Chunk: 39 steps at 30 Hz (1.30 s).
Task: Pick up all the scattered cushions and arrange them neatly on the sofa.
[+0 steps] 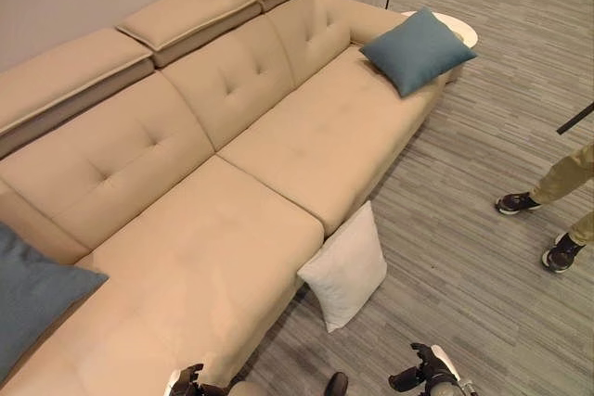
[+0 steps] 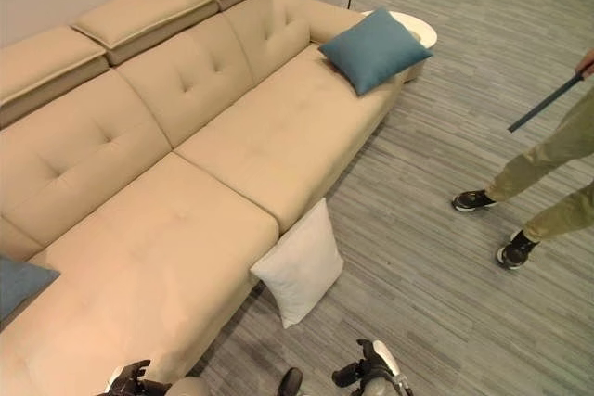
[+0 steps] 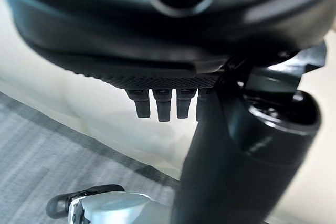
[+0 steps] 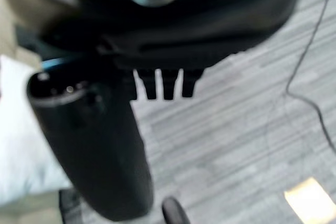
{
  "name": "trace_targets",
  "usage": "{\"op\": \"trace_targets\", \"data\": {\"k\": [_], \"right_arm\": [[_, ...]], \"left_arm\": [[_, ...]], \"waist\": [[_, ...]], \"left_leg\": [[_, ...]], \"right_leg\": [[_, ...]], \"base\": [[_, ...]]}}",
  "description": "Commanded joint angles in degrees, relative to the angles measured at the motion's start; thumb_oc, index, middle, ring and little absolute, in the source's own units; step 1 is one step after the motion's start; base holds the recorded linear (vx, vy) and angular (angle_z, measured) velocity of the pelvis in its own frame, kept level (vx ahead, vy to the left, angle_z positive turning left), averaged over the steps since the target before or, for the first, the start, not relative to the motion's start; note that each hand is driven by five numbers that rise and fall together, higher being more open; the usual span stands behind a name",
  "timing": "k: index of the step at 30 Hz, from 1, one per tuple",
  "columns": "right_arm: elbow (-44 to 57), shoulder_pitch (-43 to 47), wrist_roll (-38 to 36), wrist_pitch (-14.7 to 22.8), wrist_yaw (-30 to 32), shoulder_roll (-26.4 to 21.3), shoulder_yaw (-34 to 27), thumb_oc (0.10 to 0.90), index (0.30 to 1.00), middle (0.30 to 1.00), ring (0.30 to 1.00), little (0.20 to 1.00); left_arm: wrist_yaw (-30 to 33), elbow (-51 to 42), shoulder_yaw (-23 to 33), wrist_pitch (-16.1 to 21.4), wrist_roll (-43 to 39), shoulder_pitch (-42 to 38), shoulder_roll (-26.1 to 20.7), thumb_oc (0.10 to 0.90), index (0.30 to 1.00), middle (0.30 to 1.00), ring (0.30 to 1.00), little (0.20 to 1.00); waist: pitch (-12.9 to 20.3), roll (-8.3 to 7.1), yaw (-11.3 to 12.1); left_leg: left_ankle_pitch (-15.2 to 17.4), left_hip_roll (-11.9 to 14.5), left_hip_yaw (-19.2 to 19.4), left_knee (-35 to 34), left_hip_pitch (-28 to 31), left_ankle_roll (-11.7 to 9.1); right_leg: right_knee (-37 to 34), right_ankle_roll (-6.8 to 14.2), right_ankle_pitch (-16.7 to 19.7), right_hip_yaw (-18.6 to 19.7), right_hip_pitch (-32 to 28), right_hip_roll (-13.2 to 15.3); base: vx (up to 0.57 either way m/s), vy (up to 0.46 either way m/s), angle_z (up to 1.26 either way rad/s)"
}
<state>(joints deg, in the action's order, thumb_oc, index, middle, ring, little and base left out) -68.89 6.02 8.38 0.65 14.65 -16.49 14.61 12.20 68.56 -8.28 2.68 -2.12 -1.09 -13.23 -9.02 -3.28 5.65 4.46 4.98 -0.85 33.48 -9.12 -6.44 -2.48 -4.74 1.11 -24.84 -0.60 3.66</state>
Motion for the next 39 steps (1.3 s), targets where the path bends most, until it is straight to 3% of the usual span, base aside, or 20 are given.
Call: {"op": "trace_targets", "data": {"k": [1,3,4,8,14,16,18,21,22,23,25,29,30,33,35,37,39], "right_arm": [[0.67,0.93,-1.36,0.61,2.39,-3.74,-0.69,0.8,0.9,0.9,0.9,0.9],[0.51,0.9,-1.22,0.53,2.38,-3.86,-0.61,0.8,0.9,0.9,0.9,0.9],[0.31,0.87,-1.05,0.36,2.31,-3.93,-0.32,0.8,0.9,0.9,0.9,0.9],[0.18,1.32,-0.53,0.16,2.36,-3.89,0.2,0.8,0.9,0.9,0.9,0.9],[0.28,0.77,1.04,0.03,1.87,-3.18,0.88,0.8,0.9,0.9,0.9,0.9],[-0.14,0.57,2.28,-0.38,1.43,-2.63,0.95,0.8,0.9,0.9,0.9,0.9],[0.49,1.59,2.72,-0.46,0.79,-2.44,1.13,0.8,0.9,0.9,0.9,0.9],[1.07,1.83,2.26,-0.27,0.88,-2.42,1.04,0.8,0.9,0.9,0.9,0.9],[1.43,1.92,1.95,-0.1,0.85,-2.25,1.05,0.8,0.9,0.9,0.9,0.9],[1.89,1.8,1.37,-0.03,0.47,-2.24,1.05,0.8,0.9,0.9,0.9,0.9],[2.1,1.31,0.71,-0.12,0.42,-2.12,0.77,0.8,0.9,0.9,0.9,0.9],[2.1,1.31,0.71,-0.12,0.42,-2.12,0.77,0.8,0.9,0.9,0.9,0.9],[1.51,0.68,0.44,0.26,0.4,-1.37,1.04,0.8,0.9,0.9,0.9,0.9],[1.57,0.69,-0.16,0.74,0.52,-1.46,0.98,0.8,0.9,0.9,0.9,0.9],[2.09,0.92,-0.39,0.96,0.75,-1.99,1.0,0.8,0.9,0.9,0.9,0.9],[2.24,1.05,-0.68,1.07,1.1,-2.6,0.83,0.8,0.9,0.9,0.9,0.9],[2.04,0.96,-0.7,0.79,1.37,-3.03,0.58,0.8,0.9,0.9,0.9,0.9]], "left_arm": [[0.33,-2.33,-3.72,1.34,0.66,-0.88,0.75,0.8,0.9,0.9,0.9,0.9],[0.22,-2.24,-3.75,1.35,0.91,-0.75,0.81,0.8,0.9,0.9,0.9,0.9],[0.06,-2.01,-3.46,1.43,1.14,-0.34,0.78,0.8,0.9,0.9,0.9,0.9],[0.16,-1.37,-2.65,1.52,0.79,0.42,0.78,0.8,0.9,0.9,0.9,0.9],[-0.21,-0.43,-0.99,1.36,0.31,2.72,0.68,0.8,0.9,0.9,0.9,0.9],[-0.3,-0.58,-0.53,1.22,0.24,3.4,0.32,0.8,0.9,0.9,0.9,0.9],[-0.26,-2.1,-1.22,1.2,0.43,2.41,-0.98,0.8,0.9,0.9,0.9,0.9],[0.1,-2.34,-1.71,1.3,0.42,1.73,-1.4,0.8,0.9,0.9,0.9,0.9],[0.32,-2.32,-1.89,1.45,0.36,1.25,-1.41,0.8,0.9,0.9,0.9,0.9],[0.41,-2.35,-2.25,1.7,0.5,0.67,-1.48,0.8,0.9,0.9,0.9,0.9],[0.62,-1.5,-2.73,1.75,1.17,0.11,-1.44,0.8,0.9,0.9,0.9,0.9],[0.62,-1.5,-2.73,1.75,1.17,0.11,-1.44,0.8,0.9,0.9,0.9,0.9],[0.74,0.8,-3.46,1.73,1.37,-0.77,-0.83,0.8,0.9,0.9,0.9,0.9],[0.54,0.94,-3.84,1.69,1.03,-1.13,-0.54,0.8,0.9,0.9,0.9,0.9],[0.63,0.97,-4.44,1.51,0.92,-1.54,-0.13,0.8,0.9,0.9,0.9,0.9],[0.44,0.58,-4.92,1.4,0.68,-1.98,0.43,0.8,0.9,0.9,0.9,0.9],[0.4,-0.14,-5.44,1.36,0.94,-2.24,0.76,0.8,0.9,0.9,0.9,0.9]], "waist": [[-2.89,-0.34,1.76],[-2.77,-0.05,2.06],[-2.27,0.81,2.81],[-1.71,1.91,4.31],[0.26,1.79,6.17],[1.42,1.5,7.55],[-0.35,2.73,5.68],[-0.74,3.23,4.9],[-0.89,3.4,4.51],[-0.95,3.41,3.51],[-0.54,3.1,2.08],[-0.51,3.1,2.08],[0.41,1.48,1.33],[0.78,1.04,1.28],[0.0,0.94,1.0],[-0.91,0.81,0.42],[-1.46,0.74,-0.55]], "left_leg": [[1.21,-4.43,2.45,-12.97,-1.55,4.47],[0.46,-5.53,2.75,-16.22,-1.78,4.47],[-2.95,-7.66,2.6,-22.23,-2.94,4.3],[-6.68,-9.44,1.31,-26.51,-3.85,3.86],[-5.05,-9.93,-0.3,-27.21,0.22,5.79],[-3.01,-9.91,0.1,-28.61,3.92,7.85],[-2.86,-9.44,-2.08,-29.13,6.03,9.73],[-2.62,-9.19,-3.25,-29.9,6.93,10.04],[-2.43,-9.03,-4.39,-30.3,7.37,9.85],[-1.93,-8.83,-6.14,-30.67,7.85,9.31],[-1.57,-8.93,-8.9,-31.06,8.01,8.7],[-1.57,-8.93,-8.9,-31.06,7.98,8.7],[-1.08,-8.31,-12.63,-30.97,7.91,6.68],[-2.82,-6.54,-15.11,-31.74,6.27,4.67],[-4.34,-5.23,-14.77,-31.17,4.07,3.55],[-4.93,-5.01,-12.72,-29.69,1.73,3.56],[-4.45,-4.0,-5.73,-28.24,0.9,3.98]], "right_leg": [[3.21,8.26,-5.26,2.48,-1.89,1.7],[2.8,8.56,-5.4,2.7,-2.63,1.22],[1.69,9.11,-5.74,3.59,-4.03,-0.52],[1.42,9.32,-6.71,5.31,-5.87,-2.47],[4.17,9.47,-9.5,6.72,-8.15,-2.67],[12.85,11.82,-8.66,5.49,-7.02,-0.28],[29.78,16.63,-1.46,7.28,3.18,2.33],[30.78,15.76,-1.94,8.0,5.61,4.35],[28.25,14.63,-2.94,9.01,5.85,5.07],[21.97,13.32,-3.9,13.65,6.11,5.33],[16.2,13.13,-3.29,21.08,7.23,3.99],[16.19,13.13,-3.28,21.08,7.26,3.98],[9.25,13.19,-3.33,21.02,3.88,3.69],[6.35,11.92,-4.12,18.88,2.04,2.0],[4.96,10.95,-4.43,16.98,1.31,1.29],[3.4,10.39,-4.15,14.26,0.38,1.18],[2.61,10.01,-4.06,11.78,-0.22,1.48]], "base": [[0.18,-0.073,-0.02],[0.18,-0.056,-0.14],[0.12,-0.023,-0.25],[0.17,-0.018,-0.38],[0.2,0.023,-0.39],[0.21,0.068,-0.33],[0.06,0.07,-0.28],[0.05,-0.041,0.59],[0.09,-0.17,0.57],[0.13,-0.248,0.45],[0.11,-0.212,0.62],[0.04,-0.135,0.58],[0.12,-0.596,0.1],[0.04,-0.448,1.23],[-0.08,-0.276,0.99],[-0.1,-0.17,0.74],[-0.09,-0.112,0.82]]}}
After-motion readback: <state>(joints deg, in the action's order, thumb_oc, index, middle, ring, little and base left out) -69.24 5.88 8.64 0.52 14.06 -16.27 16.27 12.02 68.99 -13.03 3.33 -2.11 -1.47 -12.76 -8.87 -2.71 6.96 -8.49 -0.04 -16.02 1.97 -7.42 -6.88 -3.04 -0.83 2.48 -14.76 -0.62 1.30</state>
